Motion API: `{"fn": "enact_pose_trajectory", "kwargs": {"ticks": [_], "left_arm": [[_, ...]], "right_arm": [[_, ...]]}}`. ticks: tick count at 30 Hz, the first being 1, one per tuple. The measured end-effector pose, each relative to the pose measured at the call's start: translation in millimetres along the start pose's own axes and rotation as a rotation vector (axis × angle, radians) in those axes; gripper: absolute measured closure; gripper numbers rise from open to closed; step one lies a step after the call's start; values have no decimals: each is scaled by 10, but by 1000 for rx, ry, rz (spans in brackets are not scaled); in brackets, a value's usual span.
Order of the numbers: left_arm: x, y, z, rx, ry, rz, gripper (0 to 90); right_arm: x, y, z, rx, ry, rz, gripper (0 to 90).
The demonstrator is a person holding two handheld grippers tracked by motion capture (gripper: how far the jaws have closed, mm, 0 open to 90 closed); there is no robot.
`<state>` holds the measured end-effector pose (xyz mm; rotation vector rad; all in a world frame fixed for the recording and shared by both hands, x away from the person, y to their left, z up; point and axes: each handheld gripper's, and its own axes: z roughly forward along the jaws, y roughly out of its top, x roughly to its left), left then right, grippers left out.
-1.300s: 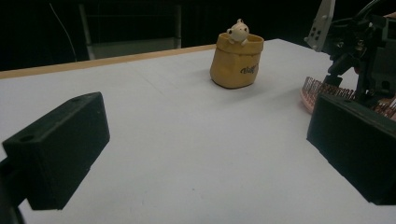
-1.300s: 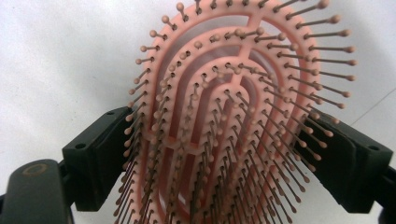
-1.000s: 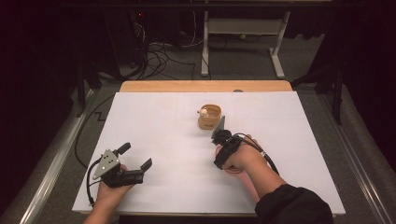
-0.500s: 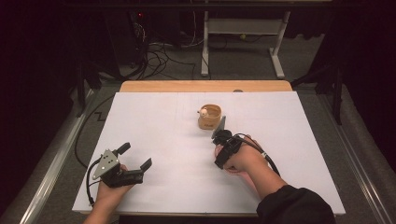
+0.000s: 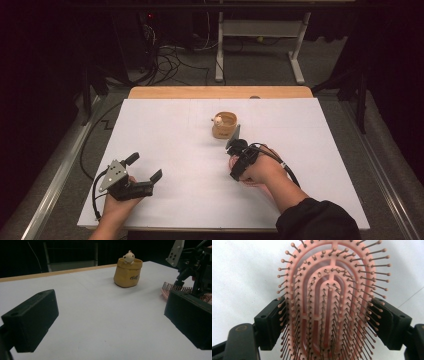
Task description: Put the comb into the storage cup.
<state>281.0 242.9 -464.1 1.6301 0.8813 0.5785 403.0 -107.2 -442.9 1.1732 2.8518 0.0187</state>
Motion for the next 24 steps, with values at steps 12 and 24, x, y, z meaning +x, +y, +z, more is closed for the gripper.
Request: {"fn": "enact_pose_trajectory", "kwargs": {"ticks": [12,24], "left_arm": [[0,-2,2,2,1,1,0],[2,-2,3,2,0,2,0]], "right_arm": [[64,-48,-65,-23,-2,-40,208],[6,-90,-192,-35,-15,-54,208]]}}
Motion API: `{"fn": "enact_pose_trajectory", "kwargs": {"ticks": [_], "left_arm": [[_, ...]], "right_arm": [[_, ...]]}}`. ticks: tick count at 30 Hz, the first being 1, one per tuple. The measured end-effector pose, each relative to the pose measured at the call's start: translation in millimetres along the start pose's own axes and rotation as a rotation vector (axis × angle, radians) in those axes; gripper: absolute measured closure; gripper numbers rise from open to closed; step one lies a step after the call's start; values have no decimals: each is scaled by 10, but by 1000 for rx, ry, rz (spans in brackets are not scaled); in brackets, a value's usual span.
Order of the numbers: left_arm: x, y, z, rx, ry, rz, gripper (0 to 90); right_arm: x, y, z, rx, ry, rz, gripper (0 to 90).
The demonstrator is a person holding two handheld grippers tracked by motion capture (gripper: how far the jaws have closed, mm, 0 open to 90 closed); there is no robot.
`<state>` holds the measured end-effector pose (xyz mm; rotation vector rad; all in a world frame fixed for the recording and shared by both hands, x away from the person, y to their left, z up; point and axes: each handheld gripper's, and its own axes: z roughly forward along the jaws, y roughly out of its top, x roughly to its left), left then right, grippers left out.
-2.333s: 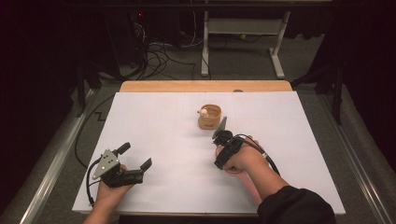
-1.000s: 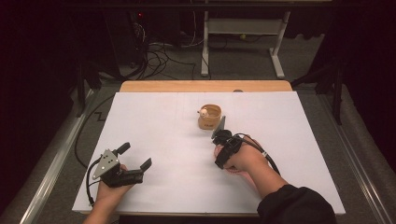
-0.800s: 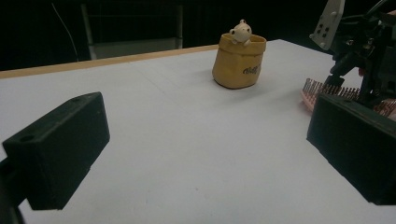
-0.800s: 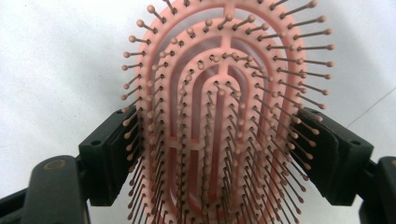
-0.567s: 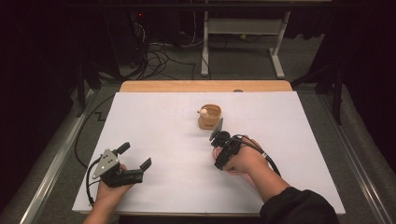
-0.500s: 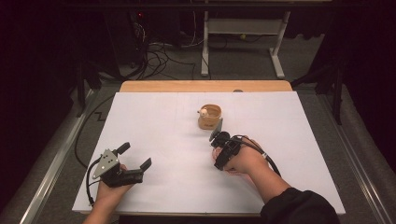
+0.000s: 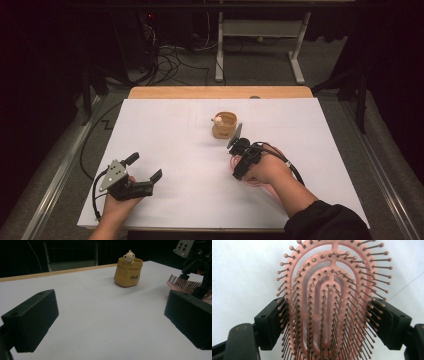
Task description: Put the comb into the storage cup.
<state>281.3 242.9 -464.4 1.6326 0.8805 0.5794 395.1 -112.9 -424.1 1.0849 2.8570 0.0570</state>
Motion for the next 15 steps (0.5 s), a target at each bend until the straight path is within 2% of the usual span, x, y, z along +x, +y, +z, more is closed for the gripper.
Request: {"fn": "enact_pose_trajectory", "kwargs": {"ticks": [1,7,8,9,11,15], "left_arm": [[0,0,0,0,0,0,0],[-1,1,2,0,0,0,0],[-2,1,2,0,0,0,0],[-2,1,2,0,0,1,0],[-1,0,3,0,0,0,0],[-2,1,2,2,-1,1,0]], "right_arm": [[5,-4,-12,4,5,12,208],[-10,-11,-96,-10,-8,0,207],[-31,-11,-107,-20,-15,-28,207],[-8,-17,-127,-13,-14,9,207],[-26,-28,-173,-31,-21,-5,207],[-32,-49,-216,-54,-16,-1,207]]}}
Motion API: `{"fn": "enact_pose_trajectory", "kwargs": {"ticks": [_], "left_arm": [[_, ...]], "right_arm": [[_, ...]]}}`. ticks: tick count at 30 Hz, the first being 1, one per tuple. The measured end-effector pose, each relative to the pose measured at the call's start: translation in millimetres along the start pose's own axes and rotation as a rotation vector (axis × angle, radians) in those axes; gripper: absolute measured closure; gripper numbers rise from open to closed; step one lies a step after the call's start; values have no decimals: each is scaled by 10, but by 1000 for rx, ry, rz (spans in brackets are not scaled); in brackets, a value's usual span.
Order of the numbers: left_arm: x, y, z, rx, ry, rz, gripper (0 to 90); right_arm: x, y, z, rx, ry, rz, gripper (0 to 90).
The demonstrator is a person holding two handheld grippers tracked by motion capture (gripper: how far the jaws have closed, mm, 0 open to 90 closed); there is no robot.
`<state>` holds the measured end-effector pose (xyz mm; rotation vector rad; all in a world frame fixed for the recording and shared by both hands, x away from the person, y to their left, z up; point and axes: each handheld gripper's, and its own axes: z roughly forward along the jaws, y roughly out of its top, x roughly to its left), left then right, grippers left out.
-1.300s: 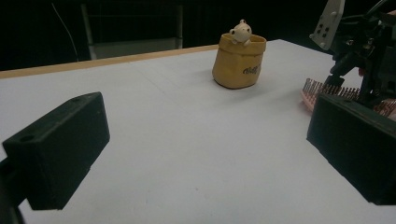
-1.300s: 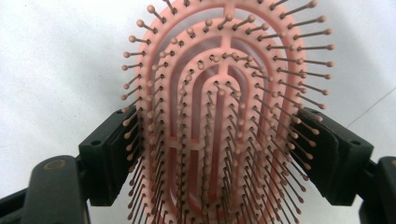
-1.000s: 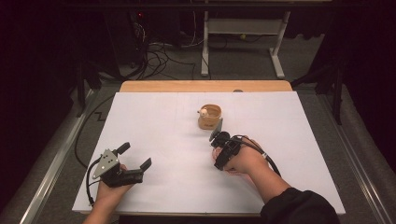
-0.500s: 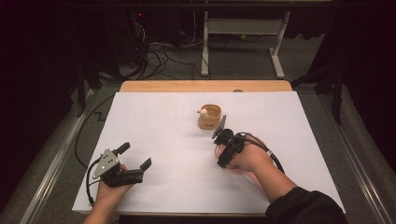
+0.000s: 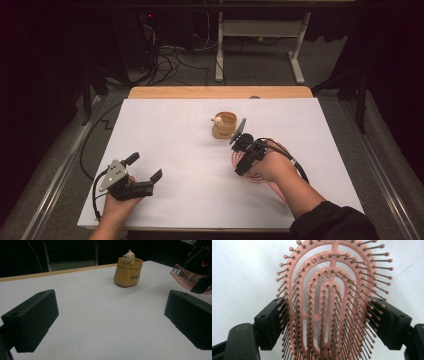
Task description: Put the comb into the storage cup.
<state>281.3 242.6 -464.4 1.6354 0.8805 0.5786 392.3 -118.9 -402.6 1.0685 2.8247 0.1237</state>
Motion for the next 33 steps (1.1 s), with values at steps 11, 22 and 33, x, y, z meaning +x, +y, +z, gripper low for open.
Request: {"fn": "enact_pose_trajectory", "kwargs": {"ticks": [11,22,33], "left_arm": [[-2,-2,6,5,-3,1,0],[-3,-3,8,6,-4,-1,0],[-4,-4,11,7,-2,0,0]], "right_arm": [[-12,-126,-207,-115,4,31,207],[-47,-296,-330,-278,19,42,206],[-68,-470,-456,-449,16,47,207]]}}
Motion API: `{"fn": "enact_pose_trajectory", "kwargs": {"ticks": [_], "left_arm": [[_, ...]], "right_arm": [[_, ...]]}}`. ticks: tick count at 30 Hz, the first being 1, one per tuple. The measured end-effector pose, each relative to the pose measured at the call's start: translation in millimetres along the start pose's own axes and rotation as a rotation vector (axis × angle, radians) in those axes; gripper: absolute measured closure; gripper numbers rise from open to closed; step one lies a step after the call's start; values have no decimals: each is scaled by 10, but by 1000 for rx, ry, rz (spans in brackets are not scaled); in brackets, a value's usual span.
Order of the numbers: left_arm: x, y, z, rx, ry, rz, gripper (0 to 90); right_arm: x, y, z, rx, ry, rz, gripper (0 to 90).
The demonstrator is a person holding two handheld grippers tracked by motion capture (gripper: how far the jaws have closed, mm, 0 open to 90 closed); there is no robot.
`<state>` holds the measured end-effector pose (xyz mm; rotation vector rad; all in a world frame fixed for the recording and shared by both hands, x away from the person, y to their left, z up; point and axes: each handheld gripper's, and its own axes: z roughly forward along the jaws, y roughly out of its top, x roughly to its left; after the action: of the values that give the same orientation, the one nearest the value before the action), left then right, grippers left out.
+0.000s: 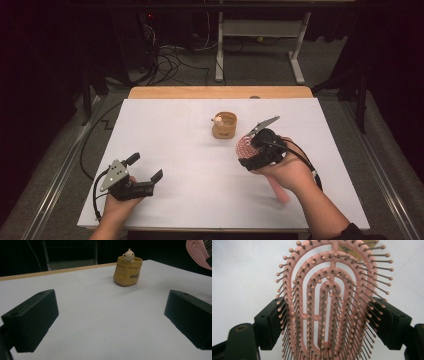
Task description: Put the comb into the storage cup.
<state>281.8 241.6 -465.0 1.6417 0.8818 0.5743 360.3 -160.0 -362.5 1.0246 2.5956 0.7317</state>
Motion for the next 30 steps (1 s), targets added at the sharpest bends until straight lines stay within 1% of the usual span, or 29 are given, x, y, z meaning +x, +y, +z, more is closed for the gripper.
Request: {"fn": "enact_pose_trajectory", "kwargs": {"ticks": [3,8,9,10,13,16,17,21,24,25,26,30], "left_arm": [[-1,0,2,1,0,1,0],[-1,0,2,0,1,1,0],[0,0,2,1,1,1,0],[0,0,2,1,2,1,0],[1,0,2,2,1,2,0],[0,0,1,1,2,2,0],[0,0,1,0,2,1,0],[1,1,-1,0,2,3,0],[1,1,0,0,2,3,0],[1,1,0,0,2,3,0],[1,1,0,0,2,3,0],[2,1,0,0,2,3,0]], "right_arm": [[-3,-34,-34,-42,11,-5,206],[-23,-84,-83,-110,8,5,206],[-21,-101,-107,-142,8,14,206],[-21,-101,-107,-142,8,14,206],[-29,-126,-137,-187,5,17,206],[-35,-152,-157,-218,9,24,206],[-38,-162,-162,-231,3,18,206],[-32,-196,-194,-276,-5,24,206],[-34,-224,-202,-296,-6,27,206],[-32,-244,-206,-311,-7,31,206],[-32,-244,-206,-311,-7,31,206],[-26,-279,-227,-356,-10,37,206]]}}
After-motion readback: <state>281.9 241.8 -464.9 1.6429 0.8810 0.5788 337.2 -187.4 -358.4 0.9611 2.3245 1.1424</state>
